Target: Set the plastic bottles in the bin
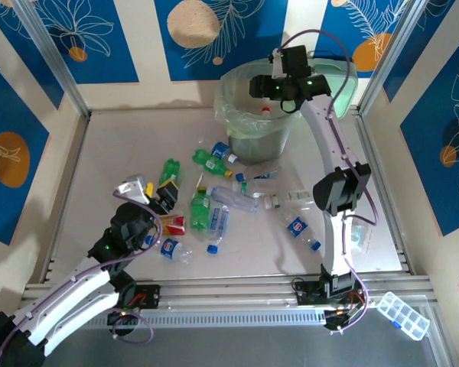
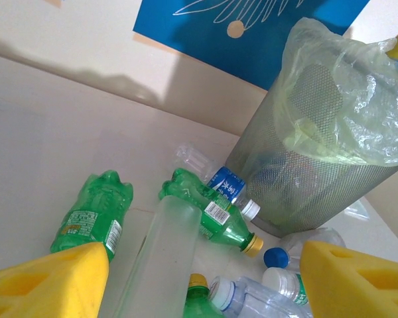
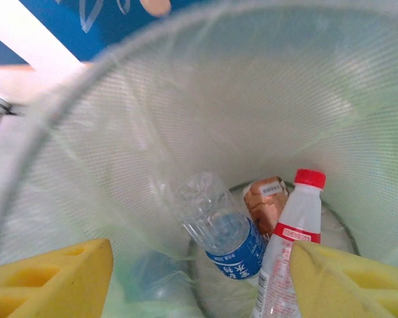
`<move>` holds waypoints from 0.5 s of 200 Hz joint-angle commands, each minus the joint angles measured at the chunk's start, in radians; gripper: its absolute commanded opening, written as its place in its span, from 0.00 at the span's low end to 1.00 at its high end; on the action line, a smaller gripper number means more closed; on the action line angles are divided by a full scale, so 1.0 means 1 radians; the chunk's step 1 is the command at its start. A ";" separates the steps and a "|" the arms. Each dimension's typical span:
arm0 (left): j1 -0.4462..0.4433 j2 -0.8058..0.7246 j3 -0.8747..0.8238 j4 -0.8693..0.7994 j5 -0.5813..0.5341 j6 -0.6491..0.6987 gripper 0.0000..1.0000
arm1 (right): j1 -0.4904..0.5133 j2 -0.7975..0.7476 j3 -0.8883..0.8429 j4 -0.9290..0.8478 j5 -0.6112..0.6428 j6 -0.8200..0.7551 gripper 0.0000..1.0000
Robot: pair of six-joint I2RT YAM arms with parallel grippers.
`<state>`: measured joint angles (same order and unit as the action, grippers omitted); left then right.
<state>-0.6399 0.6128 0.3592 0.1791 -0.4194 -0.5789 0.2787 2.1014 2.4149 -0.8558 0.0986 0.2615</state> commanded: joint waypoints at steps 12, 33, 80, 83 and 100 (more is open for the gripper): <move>-0.007 0.001 0.037 0.007 0.009 -0.020 0.76 | 0.027 -0.256 -0.208 0.079 0.037 0.023 0.70; -0.008 -0.002 0.037 -0.007 0.002 -0.035 0.77 | 0.106 -0.423 -0.432 0.188 0.126 0.010 0.70; -0.007 -0.038 0.030 -0.049 -0.047 -0.063 0.77 | 0.375 -0.783 -0.953 0.335 0.398 0.005 0.68; -0.006 -0.039 0.029 -0.047 -0.047 -0.064 0.77 | 0.387 -0.797 -0.974 0.337 0.404 0.005 0.68; -0.007 -0.037 0.028 -0.046 -0.041 -0.069 0.77 | 0.494 -0.902 -1.162 0.365 0.467 0.010 0.69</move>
<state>-0.6399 0.5854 0.3679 0.1387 -0.4400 -0.6258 0.6712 1.3151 1.4414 -0.5629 0.4000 0.2691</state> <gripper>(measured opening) 0.769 0.682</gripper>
